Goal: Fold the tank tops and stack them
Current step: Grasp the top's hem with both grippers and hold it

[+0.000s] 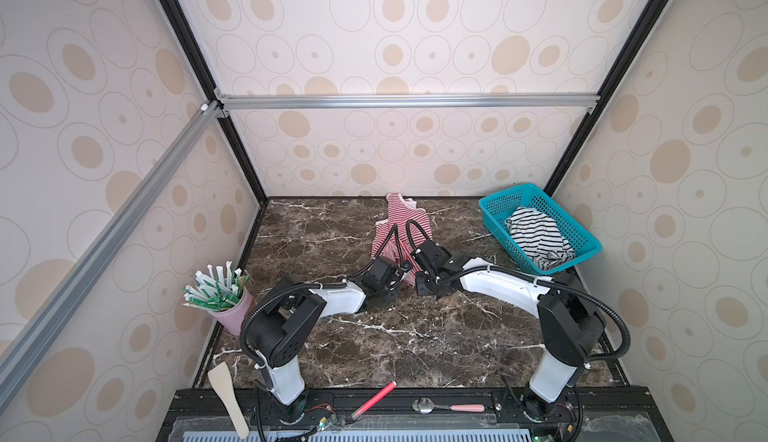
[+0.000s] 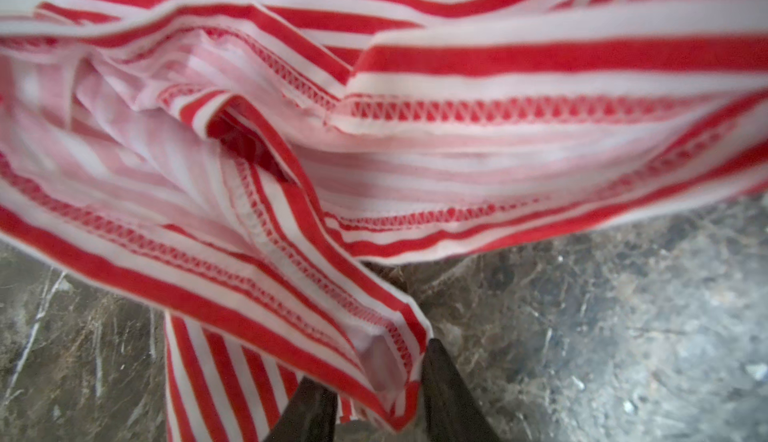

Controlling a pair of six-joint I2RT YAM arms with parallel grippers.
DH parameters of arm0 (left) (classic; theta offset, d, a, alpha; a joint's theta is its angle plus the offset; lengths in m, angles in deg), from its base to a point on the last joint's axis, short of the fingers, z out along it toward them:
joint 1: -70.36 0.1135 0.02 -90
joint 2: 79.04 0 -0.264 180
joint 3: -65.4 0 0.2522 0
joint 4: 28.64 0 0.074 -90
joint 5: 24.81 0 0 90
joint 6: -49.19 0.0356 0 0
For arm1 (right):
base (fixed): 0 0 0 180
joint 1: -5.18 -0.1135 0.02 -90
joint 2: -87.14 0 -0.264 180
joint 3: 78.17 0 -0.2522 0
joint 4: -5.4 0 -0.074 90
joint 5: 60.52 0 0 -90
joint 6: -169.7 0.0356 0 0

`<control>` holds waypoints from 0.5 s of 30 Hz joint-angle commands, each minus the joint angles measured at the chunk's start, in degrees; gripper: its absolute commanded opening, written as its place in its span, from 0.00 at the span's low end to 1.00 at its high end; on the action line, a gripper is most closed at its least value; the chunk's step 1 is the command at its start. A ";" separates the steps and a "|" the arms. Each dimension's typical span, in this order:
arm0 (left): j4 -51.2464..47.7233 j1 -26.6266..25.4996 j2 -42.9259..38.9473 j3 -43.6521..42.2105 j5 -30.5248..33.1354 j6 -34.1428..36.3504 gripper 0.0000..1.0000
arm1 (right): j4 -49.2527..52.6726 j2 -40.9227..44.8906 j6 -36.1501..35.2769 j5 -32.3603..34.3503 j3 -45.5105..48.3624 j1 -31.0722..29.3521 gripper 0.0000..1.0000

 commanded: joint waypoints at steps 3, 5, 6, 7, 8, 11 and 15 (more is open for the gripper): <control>-3.11 -0.26 0.43 1.90 -0.17 0.69 0.21 | 0.99 0.92 0.66 0.32 1.04 -0.53 0.00; -4.35 -0.26 0.09 1.92 -0.87 1.21 0.12 | 1.24 1.24 0.40 0.85 1.05 -0.52 0.00; -5.05 -0.26 -0.25 1.92 -1.22 1.61 0.08 | 1.49 1.33 0.20 1.18 1.05 -0.52 0.00; -5.66 -0.26 -0.60 1.85 -1.50 1.88 0.04 | 1.68 1.53 0.11 1.38 0.91 -0.53 0.00; -6.39 -0.11 -1.12 1.80 -1.71 2.18 0.00 | 2.02 1.70 -0.20 1.66 0.87 -0.57 0.00; -8.24 0.56 -3.65 1.04 -2.21 2.85 0.00 | 2.91 2.53 -0.97 2.37 0.53 -0.44 0.00; -10.91 2.66 -9.67 -0.80 -2.82 4.25 0.00 | 5.38 4.66 -2.46 4.20 -0.18 -0.27 0.00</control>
